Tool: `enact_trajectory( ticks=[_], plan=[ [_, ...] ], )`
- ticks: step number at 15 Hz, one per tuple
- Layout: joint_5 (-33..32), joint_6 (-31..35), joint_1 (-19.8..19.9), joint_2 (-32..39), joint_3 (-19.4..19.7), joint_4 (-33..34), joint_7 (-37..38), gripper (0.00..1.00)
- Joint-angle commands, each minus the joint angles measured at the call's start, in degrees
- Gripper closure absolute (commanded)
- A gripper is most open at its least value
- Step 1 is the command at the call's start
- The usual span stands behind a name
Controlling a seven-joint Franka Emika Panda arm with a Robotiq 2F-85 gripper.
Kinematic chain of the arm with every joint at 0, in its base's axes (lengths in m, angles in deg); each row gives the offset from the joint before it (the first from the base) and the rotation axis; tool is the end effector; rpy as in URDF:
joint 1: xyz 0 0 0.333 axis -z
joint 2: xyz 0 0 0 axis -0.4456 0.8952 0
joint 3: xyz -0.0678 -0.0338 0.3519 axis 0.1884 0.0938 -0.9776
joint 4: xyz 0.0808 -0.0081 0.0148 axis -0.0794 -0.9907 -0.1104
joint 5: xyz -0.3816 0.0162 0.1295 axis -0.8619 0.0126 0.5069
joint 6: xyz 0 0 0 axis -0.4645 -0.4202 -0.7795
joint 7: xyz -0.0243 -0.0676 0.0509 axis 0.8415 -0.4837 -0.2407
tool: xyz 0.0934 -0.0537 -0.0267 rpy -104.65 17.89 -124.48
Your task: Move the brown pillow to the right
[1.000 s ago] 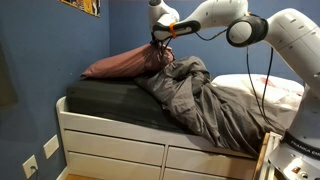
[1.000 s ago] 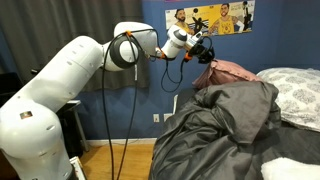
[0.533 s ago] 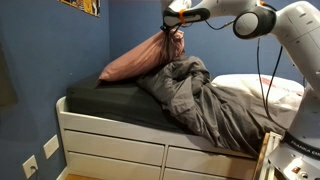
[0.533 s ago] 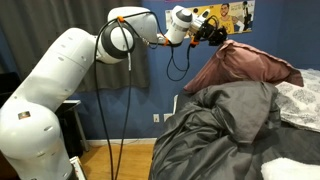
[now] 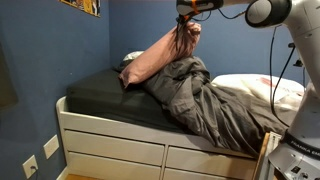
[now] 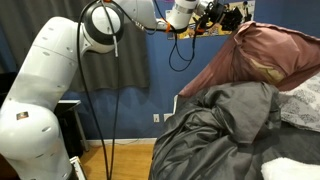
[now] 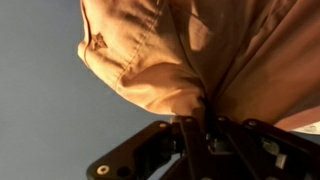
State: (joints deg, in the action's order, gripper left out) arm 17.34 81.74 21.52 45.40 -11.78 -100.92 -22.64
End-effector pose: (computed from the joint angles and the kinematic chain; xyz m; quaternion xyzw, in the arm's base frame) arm 0.7602 -0.1362 0.6863 0.8359 -0.2619 0.3051 0.3736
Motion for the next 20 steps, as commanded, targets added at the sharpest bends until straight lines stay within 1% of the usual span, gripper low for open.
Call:
enact_trajectory(
  ticks=[1,2,3,5,7,9,10,11,13,16,20],
  plan=[
    [-2.48,-2.4,-0.93,-8.91,3.26,-8.44,7.76,0.93],
    [-1.97,-2.67,-0.62,-10.38,3.62,-10.2,9.57,0.93],
    [0.01,-2.04,0.04,-4.09,1.75,-4.84,5.41,0.89],
    [0.01,-2.21,0.14,-6.34,2.39,-7.72,7.31,0.89],
    [0.01,-2.21,0.1,-7.36,2.45,-9.08,7.94,0.89],
    [0.01,-2.21,-0.05,-7.52,2.44,-9.41,8.22,0.89],
    [-0.75,-2.56,-0.69,-7.9,2.53,-9.34,8.2,0.93],
    [-1.32,-1.91,-0.46,-7.46,2.98,-8.17,8.88,0.93],
    [1.57,-4.38,2.35,-5.95,4.11,-2.64,10.21,0.93],
    [5.89,-7.14,5.48,-6.76,4.62,-1.5,11.29,0.93],
    [11.57,-10.64,11.25,-7.32,5.66,0.4,12.04,0.93]
  ],
)
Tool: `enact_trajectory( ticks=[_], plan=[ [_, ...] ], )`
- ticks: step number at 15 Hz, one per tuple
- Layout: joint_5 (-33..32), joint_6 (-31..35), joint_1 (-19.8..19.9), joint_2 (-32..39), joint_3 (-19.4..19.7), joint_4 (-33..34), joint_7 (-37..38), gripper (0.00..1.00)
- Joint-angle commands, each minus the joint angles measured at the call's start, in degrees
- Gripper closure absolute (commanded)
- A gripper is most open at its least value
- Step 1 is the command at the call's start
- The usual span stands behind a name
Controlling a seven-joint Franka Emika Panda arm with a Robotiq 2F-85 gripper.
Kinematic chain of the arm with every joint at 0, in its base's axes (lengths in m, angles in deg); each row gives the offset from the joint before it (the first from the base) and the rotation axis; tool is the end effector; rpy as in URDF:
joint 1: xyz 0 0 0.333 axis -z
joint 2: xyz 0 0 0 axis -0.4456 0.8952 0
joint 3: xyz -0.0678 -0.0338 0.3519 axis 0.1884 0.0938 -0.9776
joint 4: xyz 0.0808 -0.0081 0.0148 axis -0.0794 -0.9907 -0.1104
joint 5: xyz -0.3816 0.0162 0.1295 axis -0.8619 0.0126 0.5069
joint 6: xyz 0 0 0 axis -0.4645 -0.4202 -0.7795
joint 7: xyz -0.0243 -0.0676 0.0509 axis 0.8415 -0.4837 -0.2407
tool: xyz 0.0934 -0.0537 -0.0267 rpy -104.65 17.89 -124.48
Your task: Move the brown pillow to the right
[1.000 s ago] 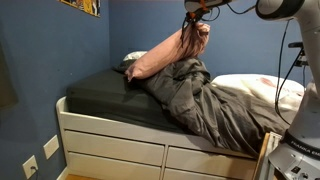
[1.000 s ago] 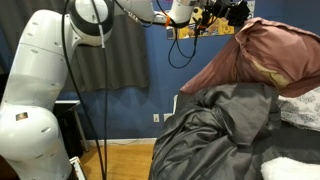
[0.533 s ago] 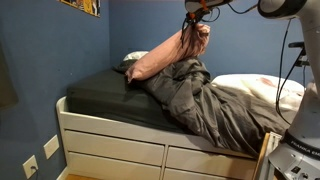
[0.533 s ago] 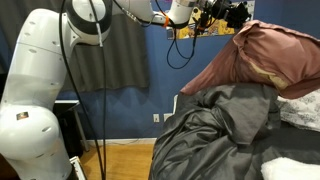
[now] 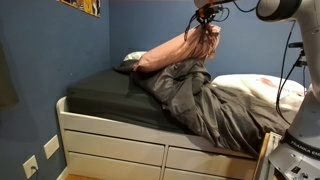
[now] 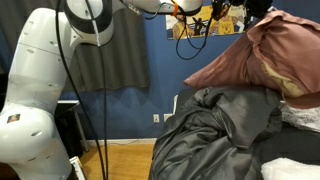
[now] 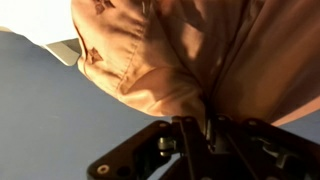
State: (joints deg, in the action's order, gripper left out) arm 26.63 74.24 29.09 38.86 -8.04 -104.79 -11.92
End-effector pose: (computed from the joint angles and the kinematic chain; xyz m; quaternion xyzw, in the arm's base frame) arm 0.6753 -0.2694 0.7209 0.7800 -0.4767 0.2621 0.3092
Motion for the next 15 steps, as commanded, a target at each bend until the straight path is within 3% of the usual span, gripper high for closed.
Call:
enact_trajectory(
  ticks=[1,9,12,13,15],
  plan=[
    [3.42,-4.1,4.95,-1.22,2.3,4.4,1.59,0.93],
    [11.85,-12.74,15.57,-2.85,5.52,8.53,4.64,0.93],
    [13.71,-16.76,19.92,-1.67,7.23,12.81,5.7,0.93],
    [13.72,-18.93,23.23,-0.28,5.55,16.1,6.15,0.93],
    [12.35,-20.87,24.51,2.66,5.79,19.14,9.14,0.93]
  ],
)
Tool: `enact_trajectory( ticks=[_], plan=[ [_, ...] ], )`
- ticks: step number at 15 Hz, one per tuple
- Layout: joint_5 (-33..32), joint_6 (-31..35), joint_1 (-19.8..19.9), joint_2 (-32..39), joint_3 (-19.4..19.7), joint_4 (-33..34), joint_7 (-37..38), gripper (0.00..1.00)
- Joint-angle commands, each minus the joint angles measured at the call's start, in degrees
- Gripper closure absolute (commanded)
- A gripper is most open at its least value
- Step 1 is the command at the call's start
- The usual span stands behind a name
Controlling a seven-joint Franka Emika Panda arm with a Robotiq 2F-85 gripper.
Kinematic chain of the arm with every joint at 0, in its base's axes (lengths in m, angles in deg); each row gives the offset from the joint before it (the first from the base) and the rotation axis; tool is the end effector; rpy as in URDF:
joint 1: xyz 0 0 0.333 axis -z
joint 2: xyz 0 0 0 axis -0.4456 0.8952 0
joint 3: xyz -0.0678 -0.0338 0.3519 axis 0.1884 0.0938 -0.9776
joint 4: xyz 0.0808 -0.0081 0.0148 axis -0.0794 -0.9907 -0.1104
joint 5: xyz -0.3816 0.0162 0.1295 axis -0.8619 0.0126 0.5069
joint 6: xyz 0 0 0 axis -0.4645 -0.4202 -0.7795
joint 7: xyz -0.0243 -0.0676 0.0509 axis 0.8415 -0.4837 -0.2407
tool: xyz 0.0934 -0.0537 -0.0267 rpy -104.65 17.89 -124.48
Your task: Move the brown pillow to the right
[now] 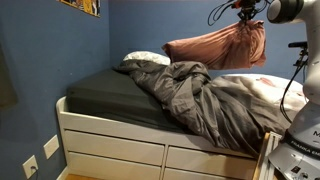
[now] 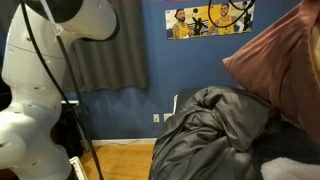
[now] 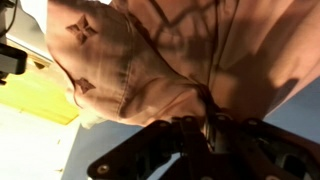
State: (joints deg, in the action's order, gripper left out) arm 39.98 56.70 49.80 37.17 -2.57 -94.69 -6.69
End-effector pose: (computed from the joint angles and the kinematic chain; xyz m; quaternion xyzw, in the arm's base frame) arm 0.4743 -0.4718 0.7881 0.6125 -0.7299 0.1717 0.2501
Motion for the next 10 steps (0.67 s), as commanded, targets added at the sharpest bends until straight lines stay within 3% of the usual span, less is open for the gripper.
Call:
enact_trajectory(
  ticks=[1,6,10],
  plan=[
    [-1.75,-3.28,2.46,5.46,2.14,8.74,5.61,0.93],
    [-8.99,-5.78,-4.06,13.62,1.96,7.86,9.08,0.93],
    [-12.61,-7.76,-10.53,17.69,0.5,6.72,5.73,0.93]
  ],
)
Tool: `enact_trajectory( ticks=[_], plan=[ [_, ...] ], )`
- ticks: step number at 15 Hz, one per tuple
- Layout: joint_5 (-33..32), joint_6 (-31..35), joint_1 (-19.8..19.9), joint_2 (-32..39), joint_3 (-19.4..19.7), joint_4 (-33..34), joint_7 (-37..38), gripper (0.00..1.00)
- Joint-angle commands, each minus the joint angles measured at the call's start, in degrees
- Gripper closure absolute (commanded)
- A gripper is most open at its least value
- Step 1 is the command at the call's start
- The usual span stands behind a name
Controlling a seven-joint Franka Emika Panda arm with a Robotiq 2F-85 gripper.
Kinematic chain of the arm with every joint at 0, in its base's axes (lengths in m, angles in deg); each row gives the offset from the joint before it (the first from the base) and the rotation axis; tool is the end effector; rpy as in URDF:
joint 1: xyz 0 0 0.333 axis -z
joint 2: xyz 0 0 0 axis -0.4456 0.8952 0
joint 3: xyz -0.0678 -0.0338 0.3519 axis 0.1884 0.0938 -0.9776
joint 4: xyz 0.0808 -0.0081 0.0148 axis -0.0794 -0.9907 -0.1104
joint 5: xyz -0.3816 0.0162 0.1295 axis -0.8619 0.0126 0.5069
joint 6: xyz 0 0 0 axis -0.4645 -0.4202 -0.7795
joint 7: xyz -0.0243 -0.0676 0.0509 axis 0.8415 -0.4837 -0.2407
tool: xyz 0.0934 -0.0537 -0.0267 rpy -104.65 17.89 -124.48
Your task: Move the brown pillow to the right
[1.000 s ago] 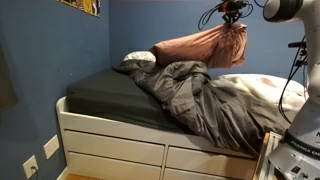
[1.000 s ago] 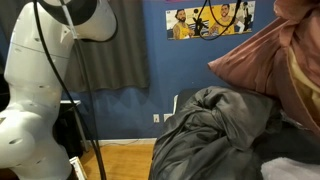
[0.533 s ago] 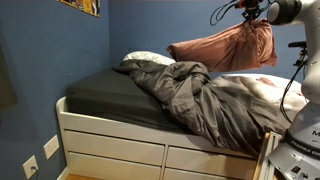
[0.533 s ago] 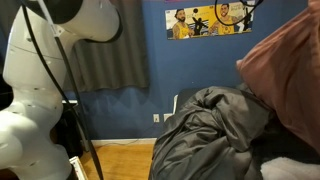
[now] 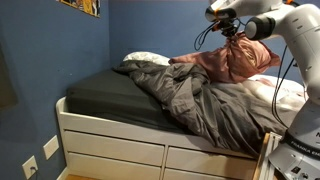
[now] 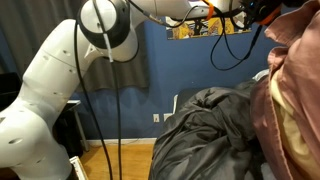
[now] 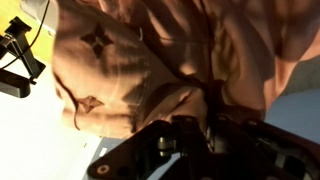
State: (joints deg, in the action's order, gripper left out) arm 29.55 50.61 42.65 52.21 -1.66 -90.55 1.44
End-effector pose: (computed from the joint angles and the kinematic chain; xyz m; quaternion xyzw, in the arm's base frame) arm 0.5977 -0.4388 0.6516 0.5852 -0.7089 0.0989 0.3812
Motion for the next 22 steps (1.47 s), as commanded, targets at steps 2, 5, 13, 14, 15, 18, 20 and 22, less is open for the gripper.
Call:
enact_trajectory(
  ticks=[2,5,13,14,15,18,20,22],
  plan=[
    [-3.12,-1.92,-6.34,2.69,-1.05,1.52,-5.77,0.93],
    [-2.01,-1.98,-9.24,1.53,-2.21,1.31,-12.13,0.58],
    [2.66,-2.09,-12.02,-5.35,-5.49,2.78,-25.4,0.01],
    [4.75,-3.3,-11.77,-5.99,-6.26,3.73,-25.31,0.0],
    [6.78,-3.82,-11.75,-6.69,-7.0,4.22,-25.24,0.0],
    [12.99,-4.78,-12.23,-8.88,-9.42,4.09,-25.28,0.0],
    [16.92,-6.41,-12.12,-9.75,-11.38,4.01,-25.9,0.0],
    [20.25,-8.69,-11.41,-9.82,-13.1,4.18,-28.06,0.0]
  ],
)
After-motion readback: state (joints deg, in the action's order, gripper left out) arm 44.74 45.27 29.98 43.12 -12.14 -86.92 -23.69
